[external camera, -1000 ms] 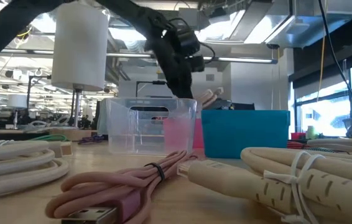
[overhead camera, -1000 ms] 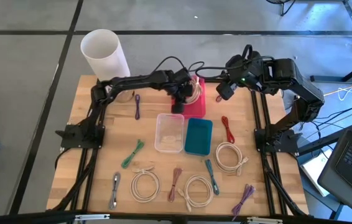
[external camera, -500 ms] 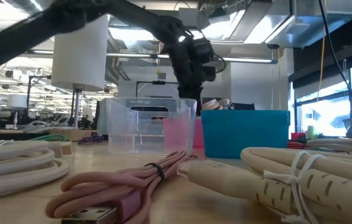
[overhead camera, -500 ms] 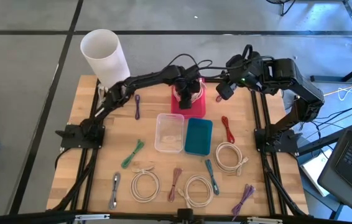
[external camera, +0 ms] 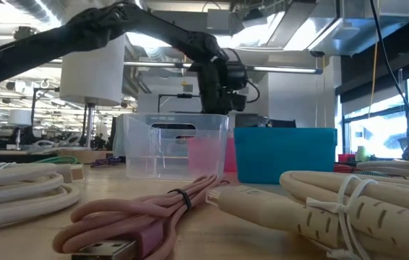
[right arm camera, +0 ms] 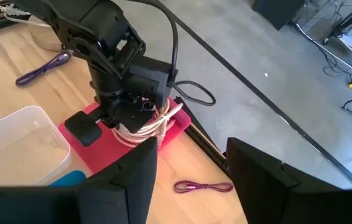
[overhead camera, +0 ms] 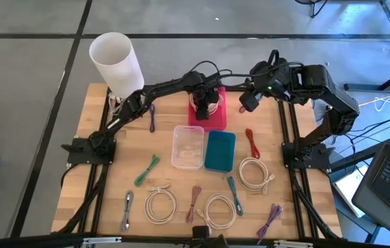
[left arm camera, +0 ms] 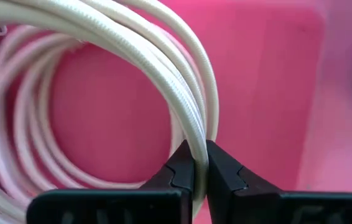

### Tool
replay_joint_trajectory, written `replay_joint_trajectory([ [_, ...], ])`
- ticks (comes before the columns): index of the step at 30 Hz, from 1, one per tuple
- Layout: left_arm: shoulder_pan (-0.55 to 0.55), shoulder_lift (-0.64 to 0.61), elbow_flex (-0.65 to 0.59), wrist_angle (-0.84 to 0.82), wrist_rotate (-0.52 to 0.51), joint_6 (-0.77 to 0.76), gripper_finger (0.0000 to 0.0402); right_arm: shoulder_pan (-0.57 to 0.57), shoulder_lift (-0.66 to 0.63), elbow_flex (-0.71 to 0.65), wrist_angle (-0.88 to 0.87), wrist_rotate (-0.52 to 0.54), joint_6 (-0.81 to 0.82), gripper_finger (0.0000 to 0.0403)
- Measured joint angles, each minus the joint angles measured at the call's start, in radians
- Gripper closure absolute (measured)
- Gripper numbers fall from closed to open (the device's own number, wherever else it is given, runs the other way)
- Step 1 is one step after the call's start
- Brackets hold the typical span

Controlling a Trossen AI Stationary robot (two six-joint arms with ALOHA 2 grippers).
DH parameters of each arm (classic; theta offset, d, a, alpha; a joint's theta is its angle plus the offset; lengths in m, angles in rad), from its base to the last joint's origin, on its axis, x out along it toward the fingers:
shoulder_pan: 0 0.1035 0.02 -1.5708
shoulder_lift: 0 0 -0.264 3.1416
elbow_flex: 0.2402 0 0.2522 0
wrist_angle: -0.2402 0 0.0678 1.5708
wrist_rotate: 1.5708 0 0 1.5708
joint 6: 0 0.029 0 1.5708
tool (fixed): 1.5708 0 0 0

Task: Pick & Place USB Port
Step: Put the light brown HDMI cable into the pink bin

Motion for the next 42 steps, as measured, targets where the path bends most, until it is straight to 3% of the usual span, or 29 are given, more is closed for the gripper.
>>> replay_joint_trajectory([
  [11, -0.008, 0.057, 0.0, 0.017, 0.0, -0.013, 0.0391, 0.0, 0.0, 0.0, 0.0, -0.003, 0.0, 0.0206],
  [14, -0.022, 0.069, 0.003, 0.01, -0.075, 0.008, 0.0391, 0.0, 0.0, 0.0, 0.0, -0.006, 0.001, 0.0206],
  [18, -0.024, 0.069, 0.003, 0.018, -0.065, 0.002, 0.0386, 0.0, 0.0, 0.0, 0.0, -0.011, 0.002, 0.0206],
  [24, -0.024, 0.069, 0.003, 0.011, -0.032, 0.006, 0.0343, 0.0, 0.0, 0.0, 0.0, -0.017, 0.001, 0.0206],
  [35, -0.023, 0.005, 0.004, 0.002, -0.066, -0.01, 0.0231, 0.0, 0.0, 0.0, 0.0, -0.026, 0.001, 0.0206],
  [42, -0.021, -0.098, 0.005, -0.021, -0.099, -0.004, 0.0205, 0.0, 0.0, 0.0, 0.0, -0.029, -0.015, 0.0205],
])
